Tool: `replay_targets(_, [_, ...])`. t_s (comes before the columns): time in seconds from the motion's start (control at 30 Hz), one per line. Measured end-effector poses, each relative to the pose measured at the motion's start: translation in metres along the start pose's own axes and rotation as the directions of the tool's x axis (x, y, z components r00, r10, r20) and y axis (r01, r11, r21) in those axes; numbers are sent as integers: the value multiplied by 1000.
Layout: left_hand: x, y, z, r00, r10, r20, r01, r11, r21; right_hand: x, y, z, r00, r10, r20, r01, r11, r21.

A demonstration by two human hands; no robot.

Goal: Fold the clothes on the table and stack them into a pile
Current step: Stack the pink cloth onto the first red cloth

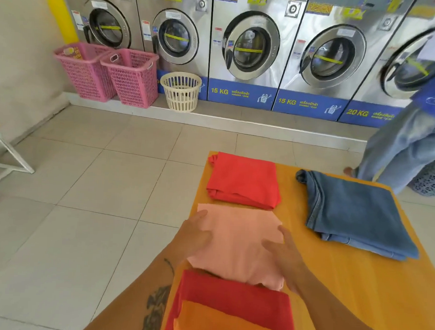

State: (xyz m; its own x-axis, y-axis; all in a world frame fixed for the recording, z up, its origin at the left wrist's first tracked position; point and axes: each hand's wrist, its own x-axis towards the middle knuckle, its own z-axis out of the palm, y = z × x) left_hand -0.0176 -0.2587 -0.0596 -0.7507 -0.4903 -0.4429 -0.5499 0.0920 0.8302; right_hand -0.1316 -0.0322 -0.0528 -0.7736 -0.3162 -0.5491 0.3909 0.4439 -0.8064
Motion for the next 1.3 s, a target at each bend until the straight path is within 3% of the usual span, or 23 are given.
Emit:
replay_targets(0.13, [1,12,-4,983,-74,169,138,904,-405,-3,-5,20,992,-122,-22,119,987,-109])
replay_targets(0.4, [13,41,-23,981,94,170,-2,881,-473,-4,-43,-13,953,-298,-49,286,944,-164])
replay_targets(0.6, [64,101,-34,984,179,-10,-177,963,-205,46,-94,-26,931,-358,-67,335,914,-229])
replay_targets(0.73, [112,131,-35,953,264,-148,-277,958,-75,97,-125,-20,896,-426,-124,383,884,-266])
replay_targets(0.8, [132,135,-32,927,309,-212,-306,951,49,123,-132,-17,887,-446,-122,378,851,-364])
replay_targets(0.87, [147,128,-28,918,348,-188,-264,892,367,146,-127,-14,909,-416,-36,316,742,-591])
replay_targets(0.97, [154,103,-14,979,191,-76,-76,682,727,162,-102,-11,937,-349,33,239,567,-788])
replay_targets(1.07, [148,86,2,995,90,-41,-24,620,784,164,-85,-13,926,-363,106,315,582,-750])
replay_targets(1.17, [143,84,11,992,-5,-126,105,589,801,168,-81,-20,918,-366,152,345,548,-762])
replay_targets(1.23, [134,89,10,986,-16,-167,149,542,827,168,-85,-23,914,-373,159,348,520,-780])
replay_targets(1.3, [121,93,8,985,32,-168,121,567,815,162,-88,-24,907,-394,149,350,511,-785])
